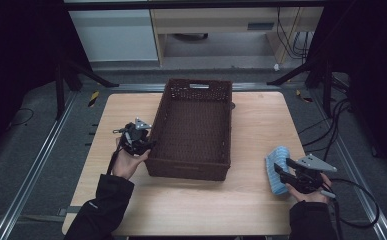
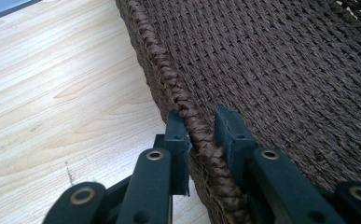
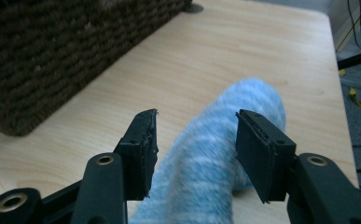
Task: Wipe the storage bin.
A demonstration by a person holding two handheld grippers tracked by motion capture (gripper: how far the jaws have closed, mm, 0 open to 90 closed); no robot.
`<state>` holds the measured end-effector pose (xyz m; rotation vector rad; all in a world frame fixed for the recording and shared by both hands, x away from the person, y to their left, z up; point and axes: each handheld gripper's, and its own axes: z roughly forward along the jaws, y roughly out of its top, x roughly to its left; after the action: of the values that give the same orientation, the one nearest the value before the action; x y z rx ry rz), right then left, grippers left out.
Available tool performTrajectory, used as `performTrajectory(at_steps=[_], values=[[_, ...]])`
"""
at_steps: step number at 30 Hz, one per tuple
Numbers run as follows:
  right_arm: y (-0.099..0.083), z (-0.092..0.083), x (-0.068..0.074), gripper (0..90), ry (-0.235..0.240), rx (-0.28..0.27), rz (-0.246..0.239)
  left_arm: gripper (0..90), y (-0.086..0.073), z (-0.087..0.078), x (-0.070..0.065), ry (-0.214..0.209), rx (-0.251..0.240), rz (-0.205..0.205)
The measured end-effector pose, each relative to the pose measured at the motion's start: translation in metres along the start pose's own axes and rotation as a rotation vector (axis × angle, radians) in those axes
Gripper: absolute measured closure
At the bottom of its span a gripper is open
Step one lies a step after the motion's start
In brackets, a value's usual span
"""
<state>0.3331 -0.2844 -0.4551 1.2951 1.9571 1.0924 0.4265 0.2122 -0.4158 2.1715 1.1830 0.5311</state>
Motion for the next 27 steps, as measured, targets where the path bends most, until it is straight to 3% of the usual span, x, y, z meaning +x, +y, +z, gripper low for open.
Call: performTrajectory(at_steps=[4, 15, 21, 27], values=[[0.010, -0.006, 0.000, 48.8, 0.009, -0.040, 0.010, 75.5, 0.000, -0.001, 0.001, -0.012, -0.004, -0.005], [0.024, -0.001, 0.006, 49.3, 0.041, -0.045, 0.007, 75.6, -0.003, -0.004, 0.003, -0.022, 0.001, 0.005], [0.051, 0.007, 0.016, 49.4, 0.079, -0.078, 0.002, 75.5, -0.008, -0.009, 0.001, -0.021, 0.007, 0.019], [0.082, 0.027, 0.031, 49.6, 0.129, -0.106, -0.015, 75.4, -0.013, -0.015, 0.000, -0.023, 0.010, 0.028]])
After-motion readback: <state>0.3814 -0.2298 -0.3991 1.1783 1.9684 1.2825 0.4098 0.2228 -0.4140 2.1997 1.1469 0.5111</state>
